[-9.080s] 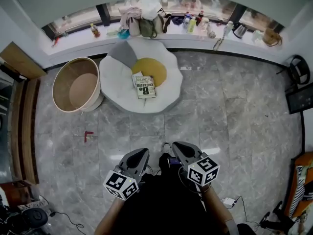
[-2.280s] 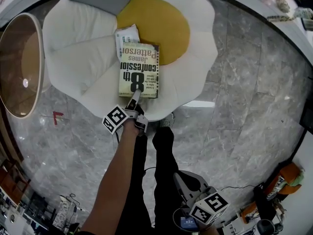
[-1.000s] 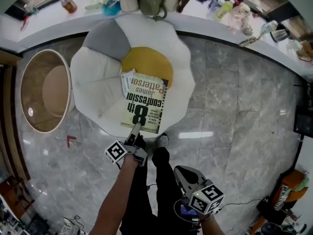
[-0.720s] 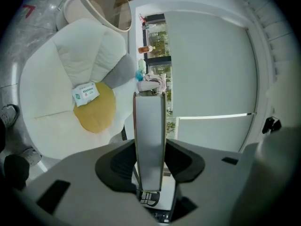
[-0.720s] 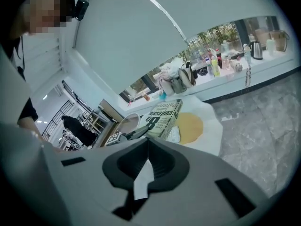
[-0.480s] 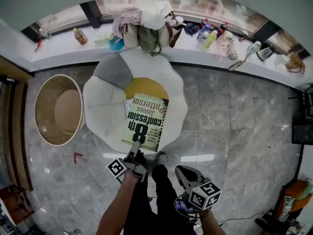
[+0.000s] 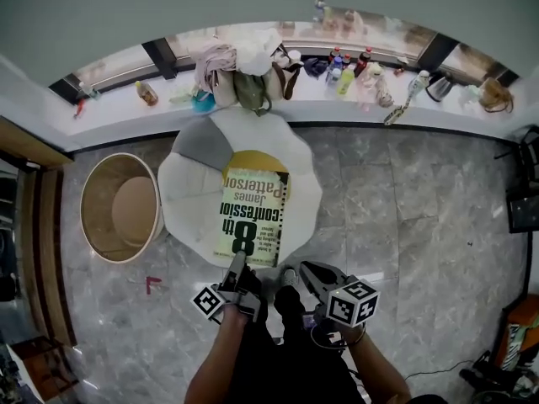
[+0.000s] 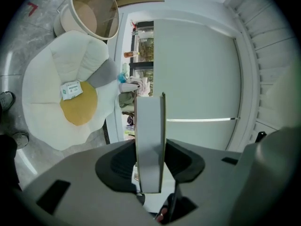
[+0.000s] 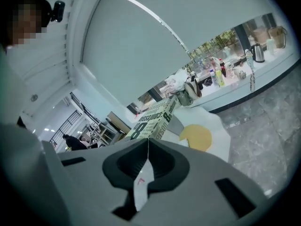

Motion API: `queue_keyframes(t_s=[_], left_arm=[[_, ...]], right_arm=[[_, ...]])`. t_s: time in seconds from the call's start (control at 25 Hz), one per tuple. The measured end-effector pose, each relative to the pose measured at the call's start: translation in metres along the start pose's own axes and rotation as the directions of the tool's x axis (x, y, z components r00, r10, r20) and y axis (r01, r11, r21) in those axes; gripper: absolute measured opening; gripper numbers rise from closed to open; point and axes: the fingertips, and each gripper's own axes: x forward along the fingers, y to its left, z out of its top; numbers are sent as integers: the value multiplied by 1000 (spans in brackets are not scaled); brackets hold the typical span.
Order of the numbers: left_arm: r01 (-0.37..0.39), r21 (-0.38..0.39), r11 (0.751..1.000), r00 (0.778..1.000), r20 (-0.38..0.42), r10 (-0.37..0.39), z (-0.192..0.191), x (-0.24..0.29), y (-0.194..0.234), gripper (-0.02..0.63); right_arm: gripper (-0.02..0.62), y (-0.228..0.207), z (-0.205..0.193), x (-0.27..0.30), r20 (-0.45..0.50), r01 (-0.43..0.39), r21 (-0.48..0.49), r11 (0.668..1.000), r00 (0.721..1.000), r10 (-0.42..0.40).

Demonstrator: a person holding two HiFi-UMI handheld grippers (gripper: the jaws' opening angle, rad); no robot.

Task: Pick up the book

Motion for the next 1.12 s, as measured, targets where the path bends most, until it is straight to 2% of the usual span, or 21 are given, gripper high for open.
queue_keyframes(t_s=[0.2,0.48,0.72,0.88,1.12], left_arm=[[22,55,998,1000,15,-22,-3,-35,-36,183],[65,44,997,994,82,-69,-3,-85,-69,183],[64,31,997,994,92,-66,-5,-95,-80,183],[86,35,996,994,65,-89,-6,-125,-84,183],[130,89,988,991,16,-132,3,-154,-105,183]], right_arm=[[18,13,21,-1,50,-23,45,999,999,21],[18,21,20,-4,43,-49,83,995,998,45],[18,31,30,-5,42,-87,75,993,996,85],[18,58,4,-17,59,-95,70,993,994,91],[18,87,-28,-33,77,-94,69,993,993,89]])
